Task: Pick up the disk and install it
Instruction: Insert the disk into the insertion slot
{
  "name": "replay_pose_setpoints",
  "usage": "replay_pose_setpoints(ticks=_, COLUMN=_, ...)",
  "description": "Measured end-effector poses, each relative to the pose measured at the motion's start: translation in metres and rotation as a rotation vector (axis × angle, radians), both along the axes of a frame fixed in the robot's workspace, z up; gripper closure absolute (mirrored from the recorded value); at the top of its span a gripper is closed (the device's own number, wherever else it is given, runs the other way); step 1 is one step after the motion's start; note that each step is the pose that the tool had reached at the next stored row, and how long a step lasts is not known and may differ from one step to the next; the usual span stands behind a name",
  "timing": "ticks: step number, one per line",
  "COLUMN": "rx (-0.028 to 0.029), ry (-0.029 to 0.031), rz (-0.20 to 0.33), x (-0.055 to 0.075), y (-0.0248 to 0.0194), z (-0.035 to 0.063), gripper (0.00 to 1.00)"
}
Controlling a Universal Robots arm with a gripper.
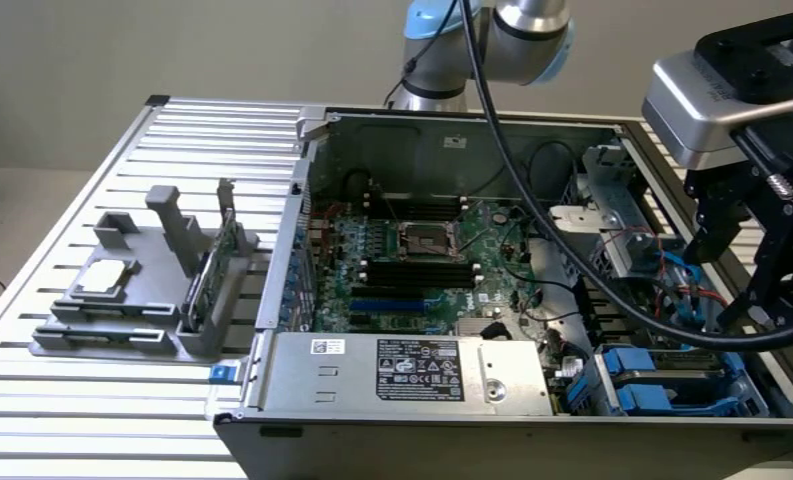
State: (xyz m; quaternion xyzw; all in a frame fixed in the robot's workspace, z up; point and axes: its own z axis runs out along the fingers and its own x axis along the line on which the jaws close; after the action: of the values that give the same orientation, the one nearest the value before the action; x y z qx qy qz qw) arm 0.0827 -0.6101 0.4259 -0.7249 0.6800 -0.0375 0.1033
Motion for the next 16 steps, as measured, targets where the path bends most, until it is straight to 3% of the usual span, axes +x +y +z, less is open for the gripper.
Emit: replay_pose_setpoints(ticks=16, rx=0.0019, ry=0.0003, rz=0.001, x=0.01, y=-0.0003, z=-0.0016, gripper=0.47)
